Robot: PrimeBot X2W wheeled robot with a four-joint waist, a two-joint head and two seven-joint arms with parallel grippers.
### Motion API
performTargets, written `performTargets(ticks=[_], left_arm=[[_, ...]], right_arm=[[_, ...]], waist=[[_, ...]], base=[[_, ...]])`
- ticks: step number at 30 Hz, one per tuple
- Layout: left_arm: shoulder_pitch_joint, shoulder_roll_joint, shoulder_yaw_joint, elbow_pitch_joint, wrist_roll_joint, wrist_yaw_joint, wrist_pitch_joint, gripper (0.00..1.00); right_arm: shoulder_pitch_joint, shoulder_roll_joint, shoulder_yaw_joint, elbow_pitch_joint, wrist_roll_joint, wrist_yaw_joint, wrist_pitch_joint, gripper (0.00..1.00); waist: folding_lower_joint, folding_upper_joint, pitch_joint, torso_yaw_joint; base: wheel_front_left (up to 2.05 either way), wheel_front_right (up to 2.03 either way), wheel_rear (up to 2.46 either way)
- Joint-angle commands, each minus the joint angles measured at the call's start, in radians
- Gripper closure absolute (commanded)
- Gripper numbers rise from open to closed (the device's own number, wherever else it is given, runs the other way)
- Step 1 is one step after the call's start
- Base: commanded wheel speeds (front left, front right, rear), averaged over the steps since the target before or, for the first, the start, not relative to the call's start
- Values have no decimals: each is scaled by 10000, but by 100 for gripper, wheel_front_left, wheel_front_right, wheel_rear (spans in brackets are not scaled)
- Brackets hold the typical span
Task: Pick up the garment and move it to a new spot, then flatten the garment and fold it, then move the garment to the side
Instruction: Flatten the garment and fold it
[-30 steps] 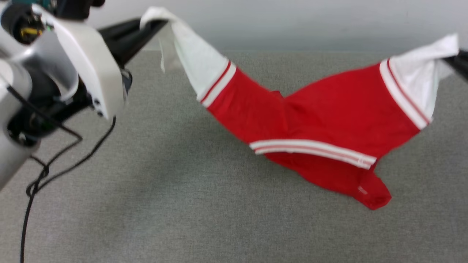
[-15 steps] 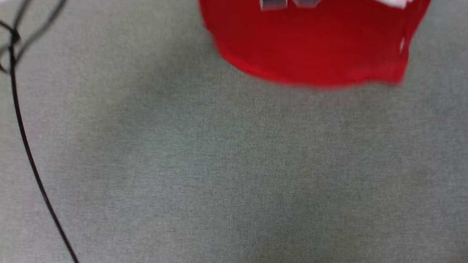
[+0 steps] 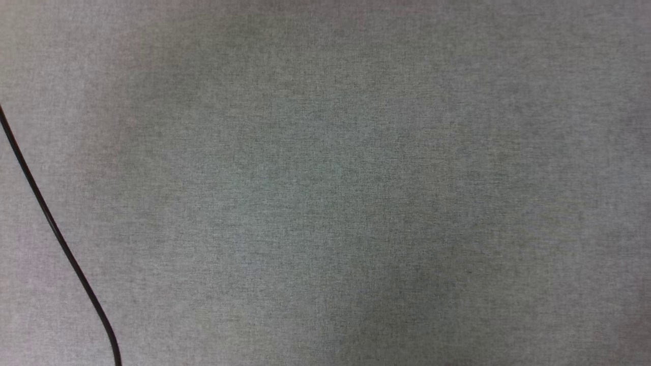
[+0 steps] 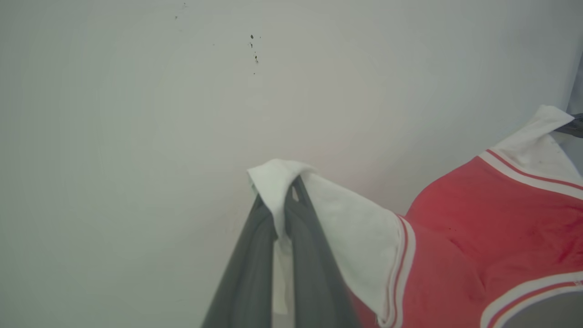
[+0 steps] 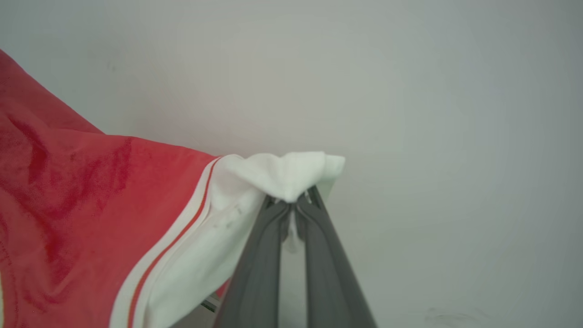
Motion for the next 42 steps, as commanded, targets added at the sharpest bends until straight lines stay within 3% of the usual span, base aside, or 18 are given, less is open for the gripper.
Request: performTargets(ticks=[1, 10, 23, 32, 42], left_arm=[[339, -19, -146, 233, -122, -50, -186, 100], [2034, 273, -820, 220, -645, -55, -1055, 100], [7181, 842, -1499, -279, -1991, 14, -2674, 100], [10289, 1819, -2096, -1728, -2518, 740, -2753, 100], [12972, 3037, -2430, -3546, -3412, 1689, -2835, 100]], right_arm=[[10, 90, 281, 306, 36, -7, -217, 100], [1345, 99, 1443, 984, 456, -7, -1182, 100], [5219, -309, 3068, 1123, 1858, -7, -2707, 100], [7813, -575, 3423, 847, 2655, -7, -3183, 100], [10651, -1388, 3276, -131, 3400, -7, -2759, 100]], waist=[[-1, 0, 109, 51], [-1, 0, -58, -52], [-1, 0, -1723, -119], [-1, 0, -3215, -92], [-1, 0, -4301, -12]], base=[[0, 0, 0], [0, 0, 0], [0, 0, 0], [0, 0, 0], [0, 0, 0]])
